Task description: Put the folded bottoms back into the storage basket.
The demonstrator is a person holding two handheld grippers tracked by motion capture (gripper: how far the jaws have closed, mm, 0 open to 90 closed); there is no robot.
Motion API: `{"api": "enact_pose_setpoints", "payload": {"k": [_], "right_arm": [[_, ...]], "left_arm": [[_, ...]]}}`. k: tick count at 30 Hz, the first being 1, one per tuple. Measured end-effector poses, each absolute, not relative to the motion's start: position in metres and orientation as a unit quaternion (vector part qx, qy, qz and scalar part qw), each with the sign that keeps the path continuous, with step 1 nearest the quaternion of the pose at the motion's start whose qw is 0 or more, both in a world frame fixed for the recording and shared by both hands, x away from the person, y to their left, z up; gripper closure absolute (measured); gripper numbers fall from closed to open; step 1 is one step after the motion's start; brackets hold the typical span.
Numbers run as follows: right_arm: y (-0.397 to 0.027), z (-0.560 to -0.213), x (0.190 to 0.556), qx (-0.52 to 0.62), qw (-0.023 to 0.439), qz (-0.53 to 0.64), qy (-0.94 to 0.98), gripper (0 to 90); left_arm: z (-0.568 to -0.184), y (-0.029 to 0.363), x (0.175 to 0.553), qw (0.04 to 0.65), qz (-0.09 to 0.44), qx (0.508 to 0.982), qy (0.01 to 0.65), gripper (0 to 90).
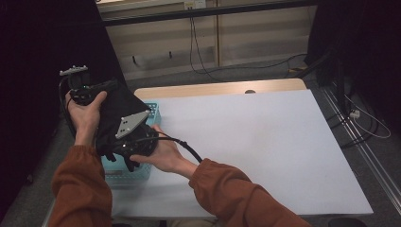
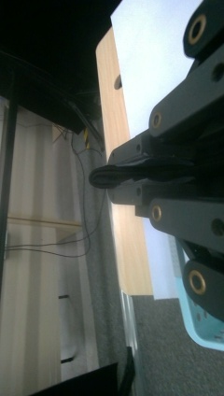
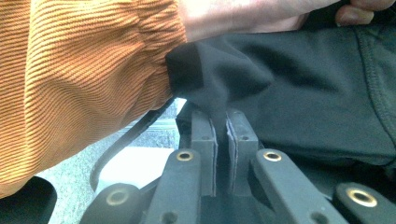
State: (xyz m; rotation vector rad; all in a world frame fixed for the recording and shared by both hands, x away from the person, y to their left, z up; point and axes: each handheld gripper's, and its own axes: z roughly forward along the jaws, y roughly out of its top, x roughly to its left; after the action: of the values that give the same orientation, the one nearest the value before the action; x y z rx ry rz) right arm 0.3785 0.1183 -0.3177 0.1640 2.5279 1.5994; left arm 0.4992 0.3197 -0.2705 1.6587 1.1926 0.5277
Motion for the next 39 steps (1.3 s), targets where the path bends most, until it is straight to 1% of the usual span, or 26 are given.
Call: {"api": "enact_pose_setpoints", "payload": {"k": [9,14,22,28,31,39], "right_arm": [[0.127,-0.333,0.387,0.062,0.067,0.526,0.846,85.0],[0.131,-0.340,0.391,0.068,0.066,0.522,0.847,85.0],[0.131,-0.349,0.402,0.076,0.061,0.517,0.850,85.0],[0.135,-0.358,0.405,0.080,0.061,0.509,0.855,85.0],[0.138,-0.363,0.406,0.079,0.063,0.504,0.858,85.0],[0.141,-0.377,0.408,0.090,0.048,0.503,0.859,84.9]], "left_arm": [[-0.293,0.325,0.508,0.490,0.213,0.683,0.499,82.8],[-0.299,0.326,0.514,0.486,0.215,0.688,0.495,82.8],[-0.313,0.328,0.522,0.488,0.211,0.682,0.502,82.8],[-0.321,0.325,0.525,0.480,0.211,0.689,0.501,82.8],[-0.326,0.327,0.527,0.478,0.209,0.689,0.503,82.8],[-0.342,0.330,0.528,0.478,0.191,0.687,0.513,82.8]]}}
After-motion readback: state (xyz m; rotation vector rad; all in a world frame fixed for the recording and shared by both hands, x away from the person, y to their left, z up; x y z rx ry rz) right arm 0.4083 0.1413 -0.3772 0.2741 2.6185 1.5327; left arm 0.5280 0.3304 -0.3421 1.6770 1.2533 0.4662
